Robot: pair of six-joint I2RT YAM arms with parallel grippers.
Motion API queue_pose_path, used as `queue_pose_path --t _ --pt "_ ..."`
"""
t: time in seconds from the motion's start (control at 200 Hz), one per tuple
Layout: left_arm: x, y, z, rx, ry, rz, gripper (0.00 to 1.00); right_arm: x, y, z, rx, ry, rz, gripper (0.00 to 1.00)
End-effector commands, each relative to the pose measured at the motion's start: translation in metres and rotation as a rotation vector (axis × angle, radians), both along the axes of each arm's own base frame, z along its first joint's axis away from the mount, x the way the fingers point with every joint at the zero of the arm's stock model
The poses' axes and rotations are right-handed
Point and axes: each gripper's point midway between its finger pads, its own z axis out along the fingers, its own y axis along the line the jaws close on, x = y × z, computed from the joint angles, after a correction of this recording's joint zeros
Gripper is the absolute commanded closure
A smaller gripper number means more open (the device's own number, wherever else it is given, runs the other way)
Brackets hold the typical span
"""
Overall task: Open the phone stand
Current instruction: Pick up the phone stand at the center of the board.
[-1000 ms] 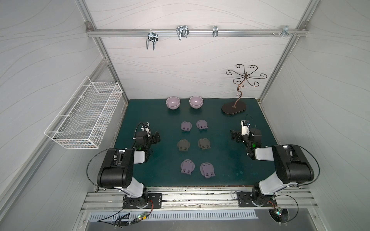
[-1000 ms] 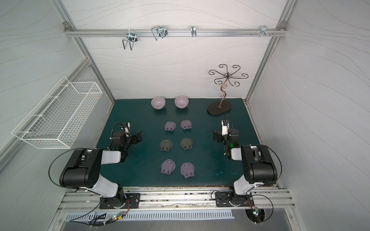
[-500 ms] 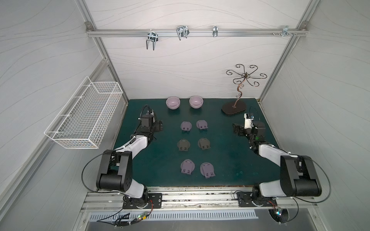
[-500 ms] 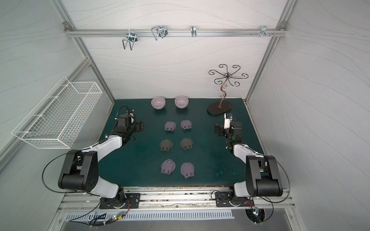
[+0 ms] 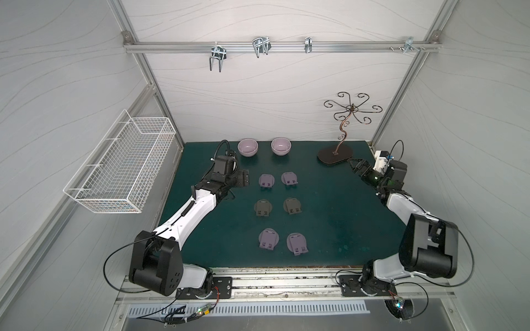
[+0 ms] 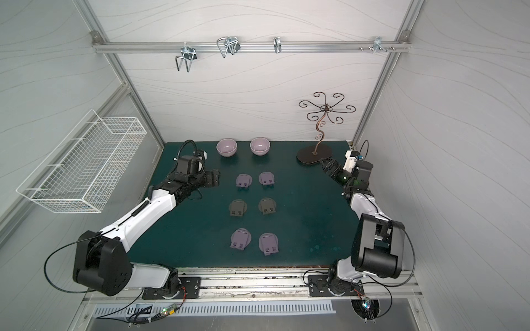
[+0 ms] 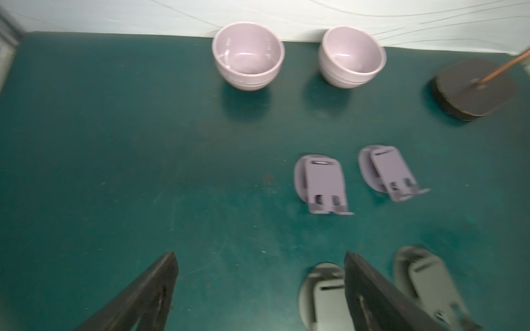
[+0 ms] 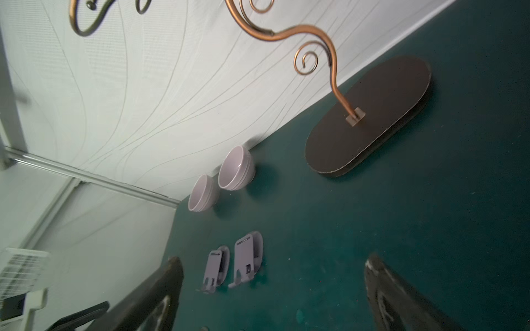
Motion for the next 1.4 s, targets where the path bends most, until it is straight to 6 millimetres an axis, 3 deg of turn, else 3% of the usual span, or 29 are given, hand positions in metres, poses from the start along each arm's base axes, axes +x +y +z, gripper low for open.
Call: queue_pose_path --t 0.0,0.1,0.22,0.425,0.625,0.755,0.995,1.396 --pt "-0.009 -0.017 0.024 -0.126 0.027 -0.030 0.11 -0.008 0.037 0.030 0.066 -0.015 0.171 0.02" --pt "-0.016 -0.033 0.025 -0.215 0.072 -0.072 0.11 -0.007 0.063 0.030 0.046 0.021 0.262 0.08" --pt "-0.024 -0.059 0.024 -0.333 0.144 -0.142 0.15 -0.004 0.099 0.023 0.033 0.094 0.392 0.28" --pt "-0.034 -0.102 0.024 -0.426 0.187 -0.225 0.13 0.006 0.145 -0.012 0.009 0.184 0.525 0.29" --pt "-0.039 -0.119 0.023 -0.517 0.205 -0.248 0.12 0.029 0.171 -0.026 -0.010 0.212 0.597 0.37" --pt "-0.044 -0.127 0.015 -0.535 0.242 -0.265 0.11 0.034 0.196 -0.041 -0.053 0.265 0.662 0.41" --pt "-0.050 -0.131 0.002 -0.539 0.285 -0.268 0.11 0.041 0.213 -0.068 -0.028 0.323 0.698 0.41" --pt "-0.053 -0.136 -0.002 -0.571 0.321 -0.275 0.11 0.034 0.229 -0.118 -0.037 0.424 0.745 0.46"
